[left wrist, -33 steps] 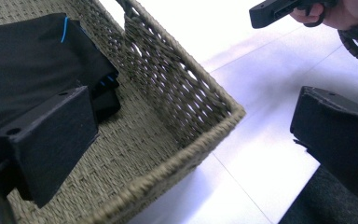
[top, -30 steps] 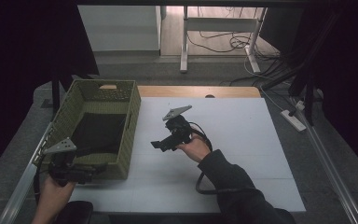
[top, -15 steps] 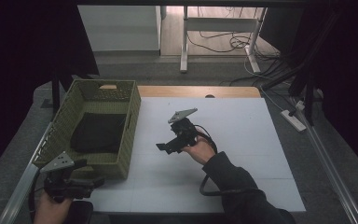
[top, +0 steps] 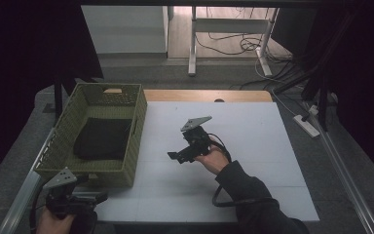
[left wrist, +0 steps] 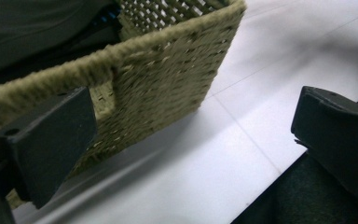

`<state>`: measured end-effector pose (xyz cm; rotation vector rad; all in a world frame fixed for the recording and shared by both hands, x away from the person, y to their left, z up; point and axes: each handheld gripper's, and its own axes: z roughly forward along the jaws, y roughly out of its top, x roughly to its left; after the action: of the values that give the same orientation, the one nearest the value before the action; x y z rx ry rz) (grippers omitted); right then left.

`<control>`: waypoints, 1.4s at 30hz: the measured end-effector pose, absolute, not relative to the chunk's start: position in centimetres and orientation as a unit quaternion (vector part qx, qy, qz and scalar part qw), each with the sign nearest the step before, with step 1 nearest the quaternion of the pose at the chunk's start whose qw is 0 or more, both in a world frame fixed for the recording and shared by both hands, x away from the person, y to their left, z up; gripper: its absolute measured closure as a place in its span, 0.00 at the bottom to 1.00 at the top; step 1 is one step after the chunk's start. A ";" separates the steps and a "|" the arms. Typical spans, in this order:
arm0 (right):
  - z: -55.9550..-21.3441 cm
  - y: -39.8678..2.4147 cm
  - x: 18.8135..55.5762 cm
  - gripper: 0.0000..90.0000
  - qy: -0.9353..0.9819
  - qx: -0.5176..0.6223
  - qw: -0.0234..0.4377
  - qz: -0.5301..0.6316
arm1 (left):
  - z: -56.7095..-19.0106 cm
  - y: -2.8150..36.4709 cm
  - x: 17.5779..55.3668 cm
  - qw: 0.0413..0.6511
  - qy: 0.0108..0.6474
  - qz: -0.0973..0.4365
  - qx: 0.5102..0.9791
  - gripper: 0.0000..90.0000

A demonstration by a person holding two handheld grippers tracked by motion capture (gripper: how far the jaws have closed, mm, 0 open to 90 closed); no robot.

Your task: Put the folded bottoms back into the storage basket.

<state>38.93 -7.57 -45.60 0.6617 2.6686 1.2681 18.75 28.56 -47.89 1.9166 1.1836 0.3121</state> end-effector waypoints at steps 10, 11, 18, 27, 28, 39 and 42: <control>-45.8 -8.2 38.4 0.02 0.880 0.220 0.053 0.417 | -49.6 29.2 18.8 0.408 0.480 0.135 0.765 0.00; -45.9 -8.3 38.3 0.02 0.880 0.219 0.052 0.418 | -49.8 29.2 18.8 0.406 0.481 0.138 0.765 0.00; -45.9 -8.8 37.7 0.02 0.883 0.214 0.057 0.414 | -50.5 29.5 19.2 0.398 0.485 0.134 0.767 0.00; -45.5 -9.7 36.9 0.01 0.883 0.212 0.061 0.413 | -50.6 29.4 19.5 0.389 0.491 0.125 0.770 0.00; -45.4 -9.8 36.8 0.01 0.883 0.213 0.061 0.414 | -50.6 29.4 19.5 0.389 0.490 0.124 0.770 0.00; -45.2 -12.5 36.3 0.01 0.870 0.240 0.051 0.429 | -50.6 29.3 19.5 0.391 0.482 0.126 0.774 0.00; -45.2 -13.0 36.2 0.01 0.869 0.243 0.055 0.427 | -50.5 29.4 19.5 0.398 0.478 0.131 0.772 0.00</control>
<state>36.18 -13.05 -45.15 0.7388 2.6382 1.2960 19.48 29.39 -50.51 1.9535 1.2113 0.3311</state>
